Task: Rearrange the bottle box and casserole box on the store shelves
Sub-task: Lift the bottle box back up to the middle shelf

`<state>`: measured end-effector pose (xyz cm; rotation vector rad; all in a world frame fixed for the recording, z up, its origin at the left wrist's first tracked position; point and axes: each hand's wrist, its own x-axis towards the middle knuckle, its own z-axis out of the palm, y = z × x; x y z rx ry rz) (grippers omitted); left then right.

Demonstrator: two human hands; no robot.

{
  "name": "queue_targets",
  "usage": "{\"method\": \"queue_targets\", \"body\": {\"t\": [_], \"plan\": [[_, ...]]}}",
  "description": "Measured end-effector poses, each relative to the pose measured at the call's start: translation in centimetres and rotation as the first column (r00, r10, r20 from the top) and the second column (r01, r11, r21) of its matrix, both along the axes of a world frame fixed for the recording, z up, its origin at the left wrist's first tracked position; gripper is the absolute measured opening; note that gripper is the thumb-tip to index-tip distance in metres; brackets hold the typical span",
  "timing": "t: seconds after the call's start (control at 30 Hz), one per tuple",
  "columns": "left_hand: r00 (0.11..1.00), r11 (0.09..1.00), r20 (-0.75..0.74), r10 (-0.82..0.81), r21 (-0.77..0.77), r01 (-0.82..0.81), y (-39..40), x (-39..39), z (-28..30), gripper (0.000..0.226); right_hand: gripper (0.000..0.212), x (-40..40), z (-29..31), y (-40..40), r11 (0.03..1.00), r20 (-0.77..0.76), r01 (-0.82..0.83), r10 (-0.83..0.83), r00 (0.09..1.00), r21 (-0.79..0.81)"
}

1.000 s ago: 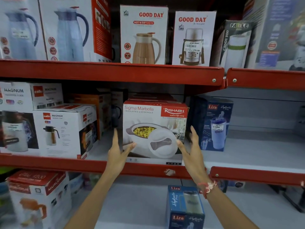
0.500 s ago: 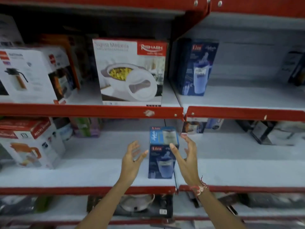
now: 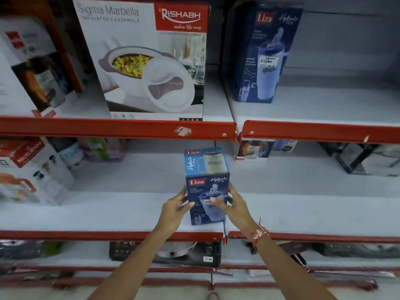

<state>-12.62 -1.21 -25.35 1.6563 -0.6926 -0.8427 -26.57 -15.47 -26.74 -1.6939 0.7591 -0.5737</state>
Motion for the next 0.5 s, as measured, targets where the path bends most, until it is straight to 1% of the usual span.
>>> {"method": "queue_targets", "body": {"t": [0.03, 0.07, 0.13, 0.27, 0.33, 0.4, 0.5], "plan": [[1.0, 1.0, 0.01, 0.011, -0.004, -0.01, 0.3, -0.4, 0.5, 0.056, 0.07, -0.3, 0.5, 0.1, 1.0, -0.001, -0.002, 0.002, 1.0, -0.019], [1.0, 1.0, 0.015, 0.011, -0.004, -0.011, 0.7, -0.9, 1.0, 0.046, 0.069, -0.7, 1.0, 0.3, 0.999, -0.003, 0.002, -0.002, 1.0, -0.033], [0.999, 1.0, 0.048, -0.008, 0.001, 0.008, 1.6, -1.6, 1.7, 0.048, 0.064, -1.8, 2.2, 1.1, 0.999, -0.004, 0.001, -0.002, 1.0, -0.035], [0.988, 0.998, 0.137, -0.065, -0.009, 0.067, 4.0, -2.8, 4.0, 0.068, 0.055, -4.3, 4.9, 3.5, 1.0, 0.002, 0.011, -0.011, 1.0, 0.001], [0.987, 0.995, 0.141, -0.07, -0.06, 0.08, 5.0, -3.4, 5.6, 0.067, 0.055, -5.4, 6.7, 4.5, 1.0, 0.004, 0.025, -0.025, 1.0, -0.017], [0.988, 0.99, 0.136, -0.068, -0.116, 0.084, 5.9, -4.3, 7.6, 0.061, 0.054, -6.4, 8.8, 5.3, 0.999, 0.01, 0.022, -0.022, 1.0, -0.033], [0.984, 0.979, 0.162, -0.068, -0.18, 0.097, 7.0, -5.3, 11.5, 0.057, 0.049, -7.6, 13.2, 6.4, 0.998, 0.044, 0.02, -0.018, 0.999, -0.057]]}}
